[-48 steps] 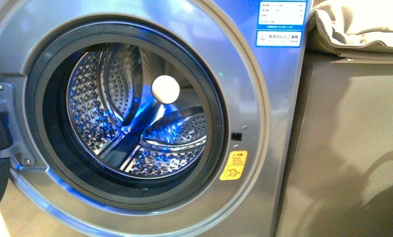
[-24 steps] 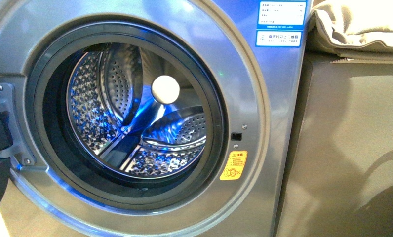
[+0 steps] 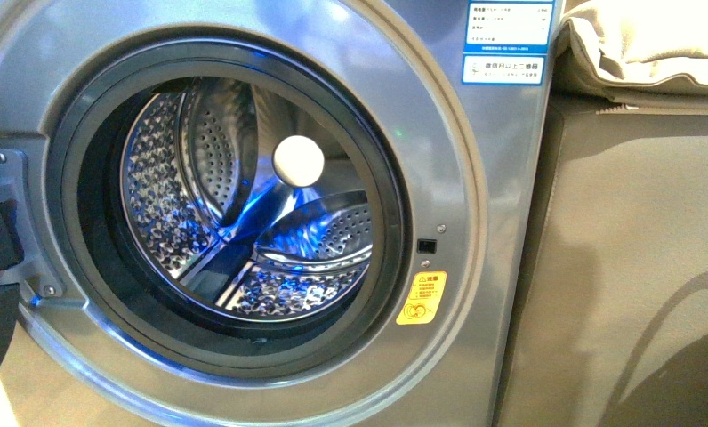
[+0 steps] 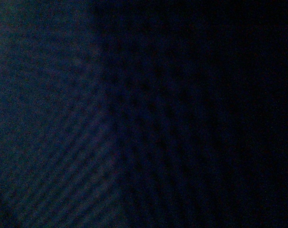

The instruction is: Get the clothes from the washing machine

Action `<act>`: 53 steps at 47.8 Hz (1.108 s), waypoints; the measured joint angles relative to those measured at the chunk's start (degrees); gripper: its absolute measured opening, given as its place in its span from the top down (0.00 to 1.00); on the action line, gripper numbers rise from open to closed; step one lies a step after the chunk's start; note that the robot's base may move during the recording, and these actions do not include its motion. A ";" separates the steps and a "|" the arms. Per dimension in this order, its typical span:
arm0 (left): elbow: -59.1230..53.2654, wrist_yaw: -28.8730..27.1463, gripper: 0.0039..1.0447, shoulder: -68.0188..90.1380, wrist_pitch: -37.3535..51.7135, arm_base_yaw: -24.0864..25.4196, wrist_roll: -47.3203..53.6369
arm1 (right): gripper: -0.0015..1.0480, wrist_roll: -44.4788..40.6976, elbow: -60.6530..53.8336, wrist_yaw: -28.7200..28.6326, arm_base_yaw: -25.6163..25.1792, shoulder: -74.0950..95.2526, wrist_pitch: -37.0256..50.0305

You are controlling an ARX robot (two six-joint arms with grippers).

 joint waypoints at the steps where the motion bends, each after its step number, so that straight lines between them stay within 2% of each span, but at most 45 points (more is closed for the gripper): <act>1: 0.00 0.00 0.87 0.00 0.00 0.00 0.00 | 0.07 -0.83 0.00 1.42 0.55 0.00 -0.33; 9: 0.00 0.02 0.87 0.00 0.00 0.00 -0.02 | 0.07 -5.27 0.42 10.84 4.09 -0.20 -0.83; 18: 0.28 0.11 0.87 0.00 0.02 0.00 -0.02 | 0.08 -8.74 0.37 17.59 6.10 -0.85 1.03; 27: 0.63 0.13 0.87 -0.02 0.04 -0.02 0.00 | 0.32 -11.93 -0.46 22.60 6.47 -1.95 2.78; 36: 0.70 0.33 0.87 -0.02 0.07 -0.11 0.00 | 0.53 -12.98 -1.79 23.98 5.97 -2.40 5.20; 39: 0.70 0.44 0.87 -0.02 0.07 -0.13 0.00 | 0.64 -13.03 -2.73 24.13 5.46 -2.73 6.56; 41: 0.70 0.52 0.85 -0.02 0.07 -0.15 -0.11 | 0.69 -13.03 -3.32 24.30 5.11 -3.04 7.37; 47: 0.70 0.83 0.65 -0.02 0.07 -0.20 -0.04 | 0.80 -12.83 -4.35 25.75 3.23 -3.91 8.96; 53: 0.70 1.07 0.49 -0.04 0.07 -0.20 -0.04 | 0.85 -12.22 -4.66 26.95 0.22 -4.87 9.73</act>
